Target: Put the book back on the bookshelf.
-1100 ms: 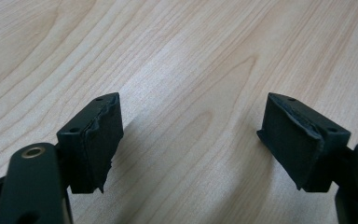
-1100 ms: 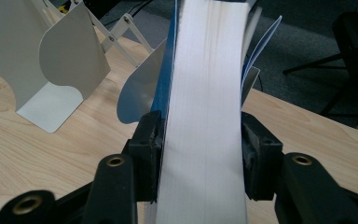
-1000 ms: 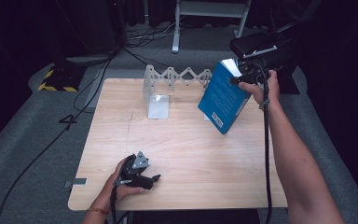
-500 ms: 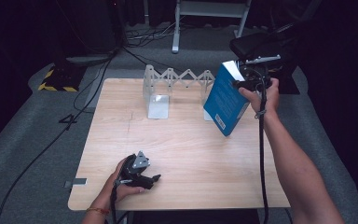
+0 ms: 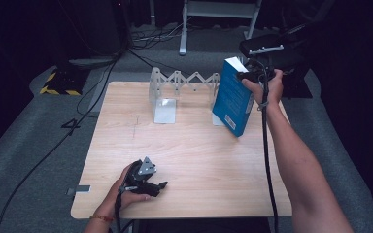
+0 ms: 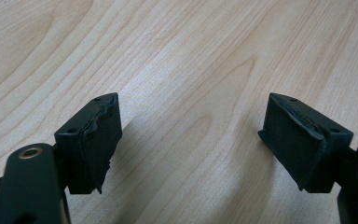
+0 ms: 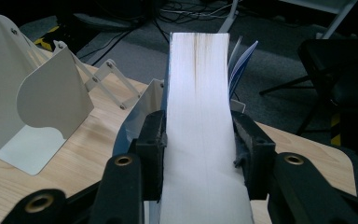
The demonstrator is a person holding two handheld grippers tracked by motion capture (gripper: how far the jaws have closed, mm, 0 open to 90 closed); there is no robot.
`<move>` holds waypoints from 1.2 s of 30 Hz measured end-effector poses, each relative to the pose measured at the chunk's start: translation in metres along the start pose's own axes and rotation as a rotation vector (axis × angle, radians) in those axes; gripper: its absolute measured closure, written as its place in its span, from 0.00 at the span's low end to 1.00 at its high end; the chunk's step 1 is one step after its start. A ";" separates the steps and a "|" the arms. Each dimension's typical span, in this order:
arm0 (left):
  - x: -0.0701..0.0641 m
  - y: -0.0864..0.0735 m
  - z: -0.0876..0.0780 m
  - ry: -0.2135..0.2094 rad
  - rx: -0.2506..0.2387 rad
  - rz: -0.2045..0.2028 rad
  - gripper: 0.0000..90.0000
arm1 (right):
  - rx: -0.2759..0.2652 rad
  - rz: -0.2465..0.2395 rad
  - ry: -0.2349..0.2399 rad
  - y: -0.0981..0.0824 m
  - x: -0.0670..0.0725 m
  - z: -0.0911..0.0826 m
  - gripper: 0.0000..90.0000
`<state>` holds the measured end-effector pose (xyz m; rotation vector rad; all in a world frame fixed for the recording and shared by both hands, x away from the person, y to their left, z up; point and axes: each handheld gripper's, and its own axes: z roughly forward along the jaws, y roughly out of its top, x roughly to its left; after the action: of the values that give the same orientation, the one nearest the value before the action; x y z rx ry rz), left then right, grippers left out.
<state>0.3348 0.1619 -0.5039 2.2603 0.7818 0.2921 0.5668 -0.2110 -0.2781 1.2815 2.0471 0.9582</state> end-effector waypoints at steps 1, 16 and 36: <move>0.000 0.000 0.000 -0.001 -0.001 0.001 0.23 | 0.005 -0.006 -0.001 0.004 0.001 0.002 0.67; 0.000 0.000 0.000 -0.007 -0.002 0.004 0.23 | -0.029 0.001 0.018 0.002 0.004 0.014 0.67; -0.001 0.000 0.000 -0.002 -0.003 0.001 0.23 | -0.045 -0.051 0.059 -0.032 -0.013 -0.015 0.54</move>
<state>0.3341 0.1612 -0.5042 2.2577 0.7785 0.2917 0.5435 -0.2366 -0.2940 1.1847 2.0806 1.0239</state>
